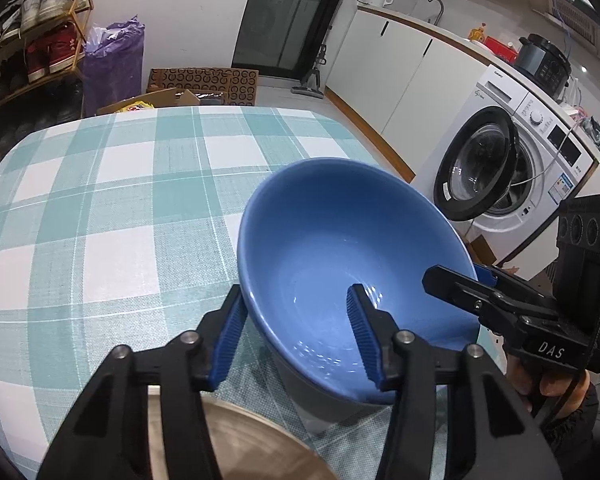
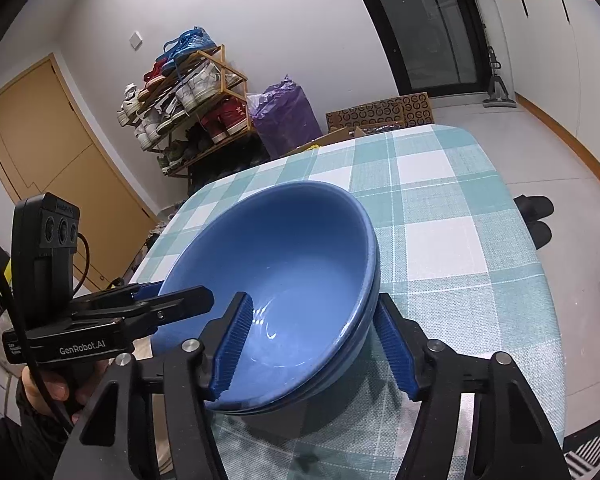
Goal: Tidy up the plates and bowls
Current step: 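Move both grippers to the rim of the stacked blue bowls, then close both grippers on the rim of the nested blue bowls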
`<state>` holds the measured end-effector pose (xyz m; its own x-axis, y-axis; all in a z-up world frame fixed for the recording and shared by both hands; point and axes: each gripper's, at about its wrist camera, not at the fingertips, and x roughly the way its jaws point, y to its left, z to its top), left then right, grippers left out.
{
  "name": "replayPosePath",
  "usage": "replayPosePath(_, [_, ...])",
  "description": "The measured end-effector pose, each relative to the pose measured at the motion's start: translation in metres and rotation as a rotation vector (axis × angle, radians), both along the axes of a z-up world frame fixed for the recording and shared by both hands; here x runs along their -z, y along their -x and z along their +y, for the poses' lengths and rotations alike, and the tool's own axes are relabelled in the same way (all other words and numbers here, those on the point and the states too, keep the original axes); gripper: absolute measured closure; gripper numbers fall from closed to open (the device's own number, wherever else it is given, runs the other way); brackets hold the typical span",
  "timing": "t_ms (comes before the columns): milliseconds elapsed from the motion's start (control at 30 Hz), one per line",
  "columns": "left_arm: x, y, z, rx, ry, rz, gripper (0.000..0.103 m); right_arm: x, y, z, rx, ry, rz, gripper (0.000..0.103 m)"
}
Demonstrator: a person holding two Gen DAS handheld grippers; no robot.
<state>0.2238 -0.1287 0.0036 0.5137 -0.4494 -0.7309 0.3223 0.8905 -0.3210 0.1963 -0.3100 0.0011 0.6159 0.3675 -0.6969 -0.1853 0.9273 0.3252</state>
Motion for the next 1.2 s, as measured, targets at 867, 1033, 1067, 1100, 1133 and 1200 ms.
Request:
replayPosePath(867, [-0.006, 0.008, 0.001, -0.008, -0.026, -0.018, 0.061, -0.003, 0.004, 0.001, 0.023, 0.027, -0.003, 0.046])
replayPosePath(1033, [-0.01, 0.011, 0.0, -0.008, -0.03, -0.03, 0.061, -0.008, 0.004, 0.0, 0.023, 0.03, -0.011, 0.046])
replayPosePath(1067, [-0.012, 0.012, 0.0, -0.008, -0.031, -0.034, 0.061, -0.009, 0.004, 0.0, 0.023, 0.031, -0.013, 0.046])
replayPosePath(1100, [-0.013, 0.013, 0.0, -0.007, -0.032, -0.037, 0.061, -0.01, 0.004, -0.001, 0.023, 0.032, -0.015, 0.046])
replayPosePath(1133, [-0.014, 0.014, 0.0, -0.008, -0.032, -0.04, 0.061, -0.012, 0.005, -0.001, 0.022, 0.032, -0.017, 0.046])
replayPosePath(1200, [-0.017, 0.016, 0.001, -0.01, -0.034, -0.046, 0.061, -0.015, 0.007, -0.001, 0.022, 0.034, -0.023, 0.046])
